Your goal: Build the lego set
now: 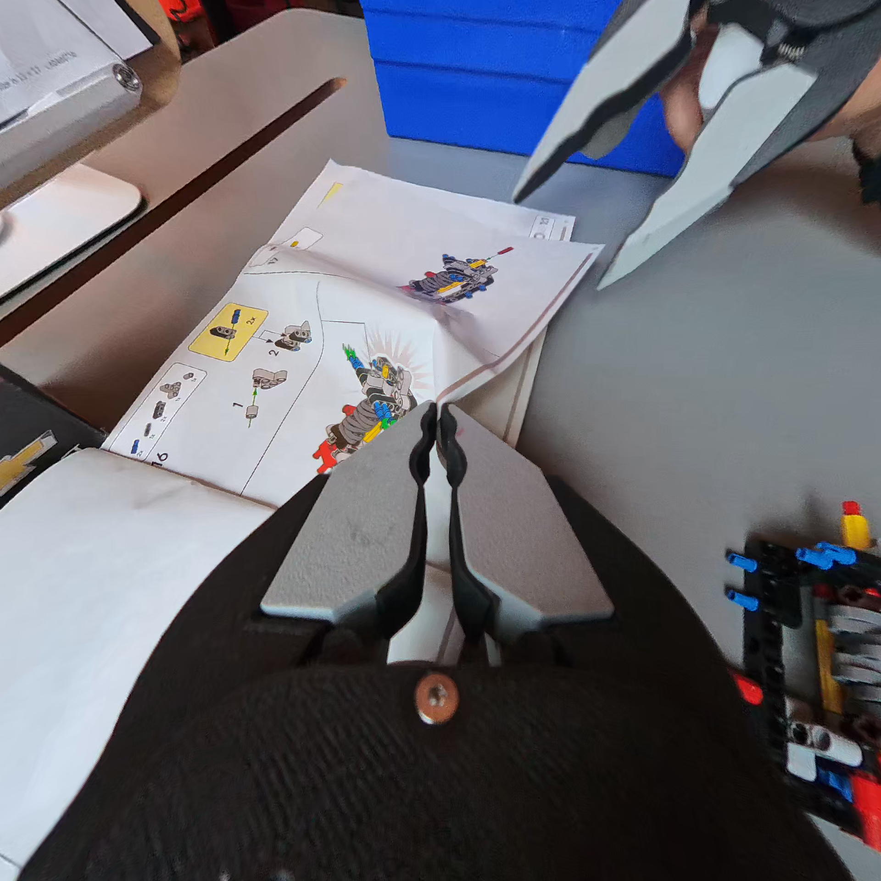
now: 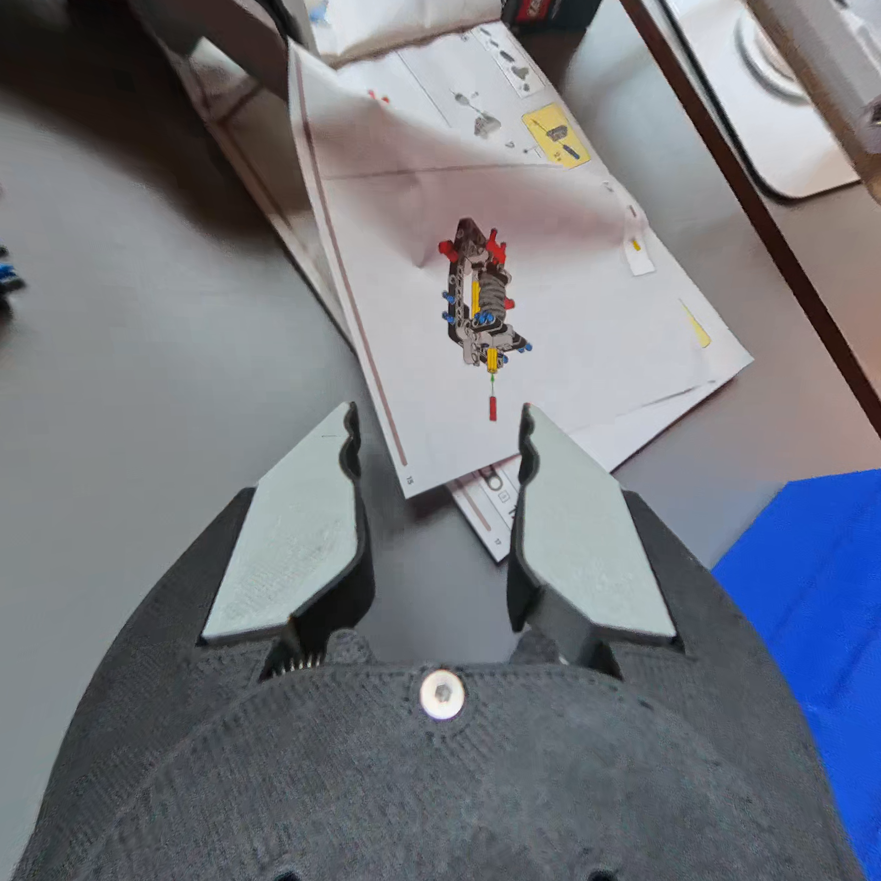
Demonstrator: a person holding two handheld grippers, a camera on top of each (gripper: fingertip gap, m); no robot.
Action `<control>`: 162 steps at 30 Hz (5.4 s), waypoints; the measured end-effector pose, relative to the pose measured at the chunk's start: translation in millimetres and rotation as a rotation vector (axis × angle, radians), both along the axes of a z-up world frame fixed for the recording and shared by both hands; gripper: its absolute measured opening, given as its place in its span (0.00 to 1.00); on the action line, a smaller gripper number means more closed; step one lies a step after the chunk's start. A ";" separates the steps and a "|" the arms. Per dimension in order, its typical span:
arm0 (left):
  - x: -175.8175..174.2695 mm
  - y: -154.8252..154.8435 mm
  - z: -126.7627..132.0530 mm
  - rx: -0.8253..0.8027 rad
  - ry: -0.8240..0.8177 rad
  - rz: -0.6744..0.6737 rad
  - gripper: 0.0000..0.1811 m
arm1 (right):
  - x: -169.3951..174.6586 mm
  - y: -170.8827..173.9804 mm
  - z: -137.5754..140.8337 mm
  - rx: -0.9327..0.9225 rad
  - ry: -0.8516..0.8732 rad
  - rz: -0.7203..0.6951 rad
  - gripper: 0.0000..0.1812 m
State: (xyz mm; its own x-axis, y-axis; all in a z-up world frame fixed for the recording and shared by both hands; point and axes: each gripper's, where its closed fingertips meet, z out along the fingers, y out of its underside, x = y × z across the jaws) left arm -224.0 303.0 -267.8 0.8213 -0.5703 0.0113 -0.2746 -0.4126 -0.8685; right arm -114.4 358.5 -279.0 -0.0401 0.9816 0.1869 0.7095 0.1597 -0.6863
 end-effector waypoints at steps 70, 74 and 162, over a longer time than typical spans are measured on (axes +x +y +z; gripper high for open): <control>85.0 58.5 15.1 0.497 1.152 -0.202 0.00 | 29.5 10.9 58.8 0.355 -0.070 0.048 0.27; 85.1 58.9 14.5 0.498 1.160 -0.201 0.00 | 28.9 9.9 58.5 0.359 -0.072 0.052 0.27; -107.9 -183.3 -22.5 -0.050 0.279 0.305 0.13 | -29.9 33.7 9.6 -0.741 0.467 -0.505 0.20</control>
State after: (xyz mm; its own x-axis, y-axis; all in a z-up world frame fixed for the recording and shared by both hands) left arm -331.8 119.7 -290.3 0.9281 -0.3047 -0.2141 -0.3551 -0.5509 -0.7553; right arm -144.3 392.2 -269.4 0.3338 0.7387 -0.5856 0.2115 -0.6641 -0.7172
